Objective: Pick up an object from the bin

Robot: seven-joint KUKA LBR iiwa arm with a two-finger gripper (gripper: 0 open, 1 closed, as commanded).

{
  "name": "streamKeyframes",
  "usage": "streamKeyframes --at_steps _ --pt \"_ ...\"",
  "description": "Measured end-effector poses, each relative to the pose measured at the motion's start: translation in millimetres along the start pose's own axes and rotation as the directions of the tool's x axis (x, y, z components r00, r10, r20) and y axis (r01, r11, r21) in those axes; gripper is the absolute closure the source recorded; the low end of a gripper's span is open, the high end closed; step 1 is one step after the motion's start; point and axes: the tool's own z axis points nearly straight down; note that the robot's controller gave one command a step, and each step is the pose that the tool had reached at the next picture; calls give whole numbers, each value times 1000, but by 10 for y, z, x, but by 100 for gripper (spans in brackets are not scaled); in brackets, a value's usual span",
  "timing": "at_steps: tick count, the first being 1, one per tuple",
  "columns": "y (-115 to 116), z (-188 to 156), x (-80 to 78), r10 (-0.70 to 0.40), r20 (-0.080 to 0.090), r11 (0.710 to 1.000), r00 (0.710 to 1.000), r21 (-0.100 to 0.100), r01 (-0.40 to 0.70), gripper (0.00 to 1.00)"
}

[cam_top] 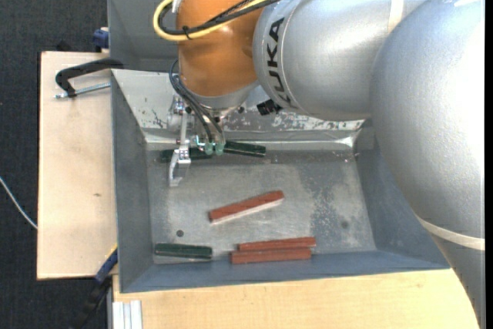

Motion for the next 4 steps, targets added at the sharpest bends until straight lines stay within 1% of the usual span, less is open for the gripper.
streamKeyframes --at_steps 1,2,3,4 --pt "-9 -50 -22 2 8 1000 1000 -2 -2 0" --pt "-667 227 23 -32 9 999 999 -2 32 0" --pt "-491 885 12 -57 14 998 998 1 57 0" --pt "-388 1043 -103 -27 24 1000 999 -12 27 0"
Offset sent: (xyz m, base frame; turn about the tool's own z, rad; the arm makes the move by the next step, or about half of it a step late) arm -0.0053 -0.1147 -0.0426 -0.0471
